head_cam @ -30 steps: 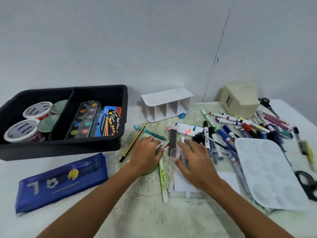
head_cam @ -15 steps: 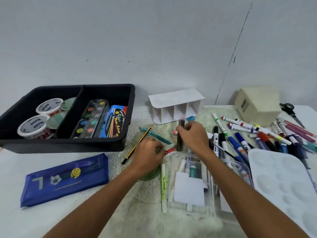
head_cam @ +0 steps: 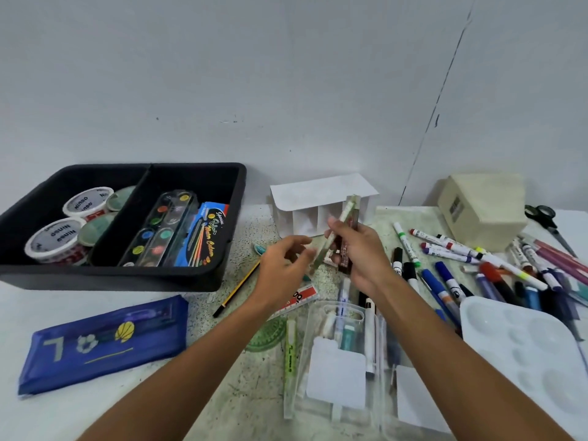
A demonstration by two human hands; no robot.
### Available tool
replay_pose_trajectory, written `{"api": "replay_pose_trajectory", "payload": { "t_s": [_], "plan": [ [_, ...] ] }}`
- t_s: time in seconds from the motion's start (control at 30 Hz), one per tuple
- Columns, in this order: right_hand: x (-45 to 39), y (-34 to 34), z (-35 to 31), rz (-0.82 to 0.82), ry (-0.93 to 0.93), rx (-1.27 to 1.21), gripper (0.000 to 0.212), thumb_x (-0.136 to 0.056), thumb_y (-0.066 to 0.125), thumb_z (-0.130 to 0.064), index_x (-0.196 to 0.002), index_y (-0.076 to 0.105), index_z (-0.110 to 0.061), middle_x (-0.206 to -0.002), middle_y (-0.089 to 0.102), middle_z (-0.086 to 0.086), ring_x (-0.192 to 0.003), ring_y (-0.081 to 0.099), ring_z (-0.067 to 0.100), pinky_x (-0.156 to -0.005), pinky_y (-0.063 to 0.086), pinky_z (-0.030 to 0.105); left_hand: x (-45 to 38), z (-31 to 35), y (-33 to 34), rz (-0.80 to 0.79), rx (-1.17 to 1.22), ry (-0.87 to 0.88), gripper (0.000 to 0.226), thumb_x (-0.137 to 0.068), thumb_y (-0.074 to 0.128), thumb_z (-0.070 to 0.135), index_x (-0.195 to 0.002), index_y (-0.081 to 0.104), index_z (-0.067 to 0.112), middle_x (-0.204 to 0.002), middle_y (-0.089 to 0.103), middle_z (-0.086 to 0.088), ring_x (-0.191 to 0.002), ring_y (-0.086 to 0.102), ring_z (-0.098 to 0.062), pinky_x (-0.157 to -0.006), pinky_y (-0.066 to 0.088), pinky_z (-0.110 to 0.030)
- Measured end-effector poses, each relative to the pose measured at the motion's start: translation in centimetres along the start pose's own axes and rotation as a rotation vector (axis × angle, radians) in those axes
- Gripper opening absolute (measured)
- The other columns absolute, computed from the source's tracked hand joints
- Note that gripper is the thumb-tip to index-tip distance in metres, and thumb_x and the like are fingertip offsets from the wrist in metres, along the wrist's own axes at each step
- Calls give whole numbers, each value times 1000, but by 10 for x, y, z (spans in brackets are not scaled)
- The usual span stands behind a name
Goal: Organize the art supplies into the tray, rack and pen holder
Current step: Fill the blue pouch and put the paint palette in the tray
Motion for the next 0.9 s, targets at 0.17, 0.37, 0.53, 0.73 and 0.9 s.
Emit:
{"api": "replay_pose_trajectory", "payload": {
  "t_s": [0.17,0.37,0.53,0.73,0.9],
  "plan": [
    [-3,-7,5,-108,93,-108,13,-92,61,-17,-94,56,-6,-70,66,11,-69,66,28,-82,55,50,-12,-23,-6,-167,-921,206,37,-87,57,12,-122,64,24,-115,56,6,-105,39,-11,-88,34,-30],
    [-7,-13,13,-120,131,-159,8,-89,62,-4,-92,54,-7,-63,52,5,-49,48,14,-48,48,29,-22,-23,-6,-164,-943,331,21,-85,66,18,-104,74,23,-103,65,6,-102,46,-20,-82,30,-35],
    [-8,-15,8,-135,91,-126,14,-82,68,-5,-88,56,-8,-64,49,4,-52,45,15,-51,45,30,-30,13,-4,-18,-676,347,22,-84,70,14,-107,71,15,-90,68,4,-86,50,-14,-72,39,-26],
    [-5,4,1,-219,-46,165,41,-65,80,-19,-100,60,-10,-76,59,0,-64,57,12,-56,47,27,-44,42,-7,118,78,-18,15,-84,71,11,-98,71,13,-88,72,5,-80,67,-1,-66,48,-8],
    [-9,11,-4,-225,-66,172,9,-83,69,-3,-89,66,-9,-71,58,2,-62,54,13,-60,46,31,-47,38,3,81,248,-169,7,-88,67,15,-93,71,13,-84,73,3,-71,64,4,-65,47,-9]
  ]
}}
Point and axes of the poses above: each hand's wrist, its own x-axis away from the middle knuckle, its own y-axis out of the palm, z = x × y, the point moved 9 cm from there along -x, towards the middle knuckle
